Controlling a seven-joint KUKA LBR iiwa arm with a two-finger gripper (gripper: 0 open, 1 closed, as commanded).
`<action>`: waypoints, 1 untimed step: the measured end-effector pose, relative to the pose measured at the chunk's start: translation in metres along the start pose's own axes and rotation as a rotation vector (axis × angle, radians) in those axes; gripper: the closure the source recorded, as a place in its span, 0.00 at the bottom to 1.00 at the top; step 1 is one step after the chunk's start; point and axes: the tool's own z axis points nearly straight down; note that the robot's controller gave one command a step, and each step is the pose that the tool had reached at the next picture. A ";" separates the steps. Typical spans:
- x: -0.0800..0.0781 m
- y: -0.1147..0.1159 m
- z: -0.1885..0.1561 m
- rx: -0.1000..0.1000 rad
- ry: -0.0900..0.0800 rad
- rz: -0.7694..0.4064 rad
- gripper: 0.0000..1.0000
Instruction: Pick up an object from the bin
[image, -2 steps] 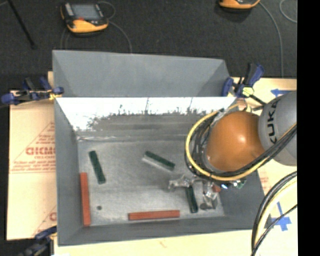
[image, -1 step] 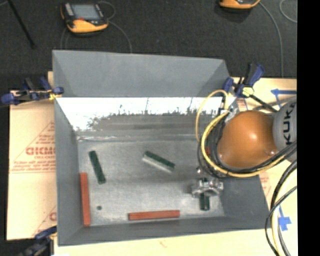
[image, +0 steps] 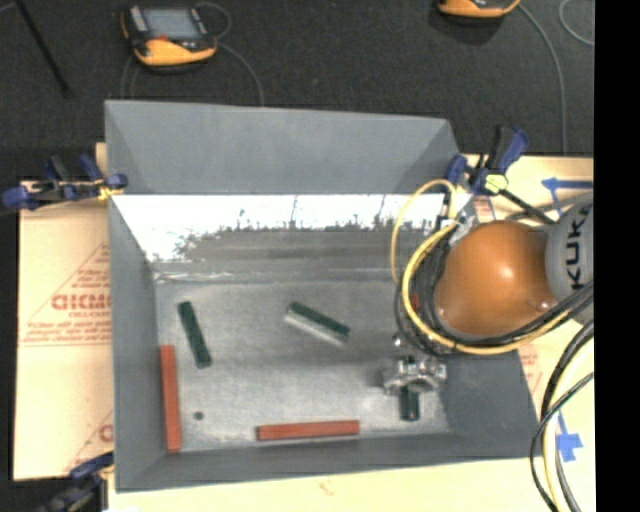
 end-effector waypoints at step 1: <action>0.007 0.009 -0.132 -0.001 -0.001 -0.019 1.00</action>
Offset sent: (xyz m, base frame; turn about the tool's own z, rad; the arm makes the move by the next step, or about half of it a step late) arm 0.0000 0.0000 0.0000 0.0000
